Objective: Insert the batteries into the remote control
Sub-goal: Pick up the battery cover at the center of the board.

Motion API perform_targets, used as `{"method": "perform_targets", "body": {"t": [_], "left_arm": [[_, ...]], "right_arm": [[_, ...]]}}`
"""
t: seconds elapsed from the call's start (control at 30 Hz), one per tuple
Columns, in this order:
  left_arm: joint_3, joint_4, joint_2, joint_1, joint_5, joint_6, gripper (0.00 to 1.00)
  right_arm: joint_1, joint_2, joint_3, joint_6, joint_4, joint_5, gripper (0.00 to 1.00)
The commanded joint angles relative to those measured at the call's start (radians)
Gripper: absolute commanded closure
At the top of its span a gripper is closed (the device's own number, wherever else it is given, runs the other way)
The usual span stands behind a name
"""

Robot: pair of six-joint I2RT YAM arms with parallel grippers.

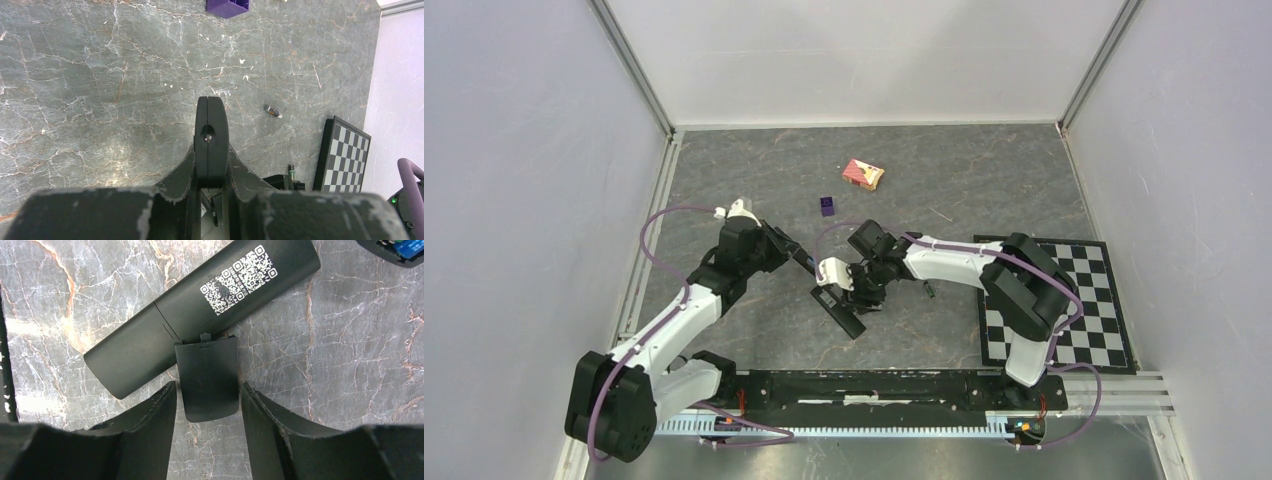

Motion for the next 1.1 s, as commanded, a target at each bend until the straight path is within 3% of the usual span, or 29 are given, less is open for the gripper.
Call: {"method": "perform_targets", "body": {"t": [0.0,0.17,0.37,0.7,1.07], "left_arm": [[0.018,0.007,-0.032,0.007,-0.004,0.036,0.98],[0.013,0.007,-0.042,0.007,-0.010,0.037,0.98],[-0.002,0.004,-0.055,0.007,-0.021,0.038,0.98],[-0.041,0.028,-0.081,0.006,0.013,0.047,0.98],[-0.103,0.205,-0.042,0.007,0.125,0.047,0.98]], "right_arm": [[0.023,0.046,0.013,0.021,-0.058,0.078,0.46],[0.061,0.069,-0.002,0.064,-0.052,0.178,0.54],[0.066,-0.006,-0.079,0.158,0.072,0.199,0.61],[0.064,-0.112,-0.111,0.224,0.152,0.203,0.60],[0.041,-0.209,-0.159,0.318,0.240,0.254,0.58]]}}
